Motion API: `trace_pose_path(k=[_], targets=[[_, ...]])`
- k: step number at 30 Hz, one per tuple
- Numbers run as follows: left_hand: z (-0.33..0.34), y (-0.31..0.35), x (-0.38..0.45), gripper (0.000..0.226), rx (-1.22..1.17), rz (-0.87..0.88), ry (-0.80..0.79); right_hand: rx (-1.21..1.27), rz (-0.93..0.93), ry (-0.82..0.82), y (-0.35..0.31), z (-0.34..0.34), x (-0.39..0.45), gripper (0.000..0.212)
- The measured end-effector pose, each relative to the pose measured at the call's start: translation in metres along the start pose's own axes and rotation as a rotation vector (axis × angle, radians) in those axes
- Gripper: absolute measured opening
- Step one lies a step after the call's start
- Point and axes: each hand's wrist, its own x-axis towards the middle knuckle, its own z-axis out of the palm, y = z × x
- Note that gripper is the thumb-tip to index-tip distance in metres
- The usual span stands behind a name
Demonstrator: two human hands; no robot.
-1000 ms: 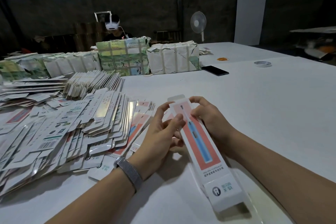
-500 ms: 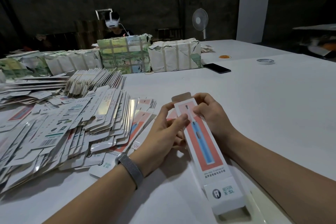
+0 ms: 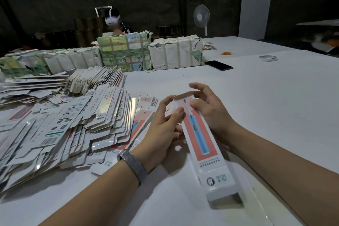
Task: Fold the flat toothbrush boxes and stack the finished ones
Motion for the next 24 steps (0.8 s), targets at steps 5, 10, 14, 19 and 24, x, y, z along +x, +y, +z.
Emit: trace_pose_path(k=[5,10,14,19,24], targets=[[0.0013,-0.0016,0.0018,0.033,0.012,0.018,0.033,-0.013,0.079,-0.043,-0.0003,0.0019,-0.0022,0.020],[0.0045,-0.0006,0.0005,0.045,0.050,0.025,0.036,0.045,0.122,0.001,0.0014,0.0004,0.0000,0.014],[0.0063,-0.0019,-0.0008,0.055,0.062,0.032,-0.016,0.168,0.206,0.051,0.0038,-0.0016,-0.0001,0.025],[0.0045,-0.0015,0.0000,0.044,0.065,0.037,-0.026,0.191,0.235,0.040,0.0028,-0.0017,0.0006,0.023],[0.0052,-0.0011,-0.0002,0.027,0.122,0.002,-0.006,0.110,0.241,0.102,0.0019,-0.0005,0.0030,0.022]])
